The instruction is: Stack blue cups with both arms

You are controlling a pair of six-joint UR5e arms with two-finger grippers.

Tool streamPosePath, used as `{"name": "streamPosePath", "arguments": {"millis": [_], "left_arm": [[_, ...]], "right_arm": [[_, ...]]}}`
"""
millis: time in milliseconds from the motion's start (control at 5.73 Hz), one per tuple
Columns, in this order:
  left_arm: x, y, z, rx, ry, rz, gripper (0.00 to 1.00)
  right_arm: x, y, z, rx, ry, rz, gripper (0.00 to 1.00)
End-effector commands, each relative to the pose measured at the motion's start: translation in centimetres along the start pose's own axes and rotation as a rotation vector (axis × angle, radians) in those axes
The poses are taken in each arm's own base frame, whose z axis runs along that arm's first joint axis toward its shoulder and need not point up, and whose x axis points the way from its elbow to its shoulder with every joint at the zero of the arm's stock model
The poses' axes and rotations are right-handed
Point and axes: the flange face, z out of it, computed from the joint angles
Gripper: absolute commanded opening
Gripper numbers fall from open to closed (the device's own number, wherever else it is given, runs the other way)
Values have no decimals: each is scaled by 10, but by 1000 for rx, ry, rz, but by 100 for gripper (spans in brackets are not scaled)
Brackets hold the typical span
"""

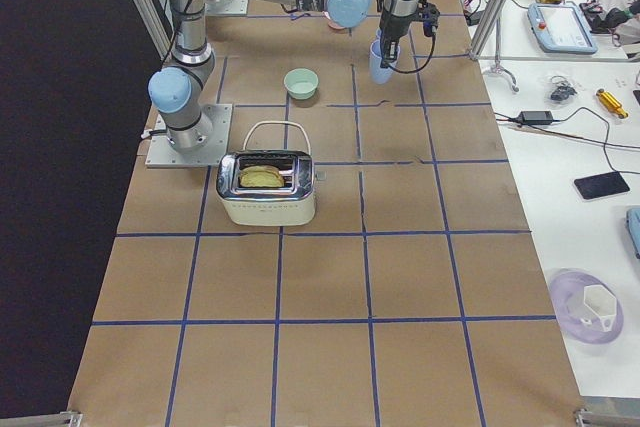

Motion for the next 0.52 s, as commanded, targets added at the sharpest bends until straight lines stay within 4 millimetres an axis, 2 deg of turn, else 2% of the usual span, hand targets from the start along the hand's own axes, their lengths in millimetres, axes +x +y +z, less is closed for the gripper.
{"name": "streamPosePath", "arguments": {"millis": [0, 175, 349], "left_arm": [[-120, 11, -52, -30, -26, 49, 99], [-177, 45, -80, -44, -34, 24, 99], [-211, 58, -100, -95, -44, -37, 99]], "right_arm": [[-78, -7, 16, 31, -5, 43, 7], [-126, -7, 25, 42, -11, 76, 7], [-179, -8, 29, 50, -19, 123, 7]]}}
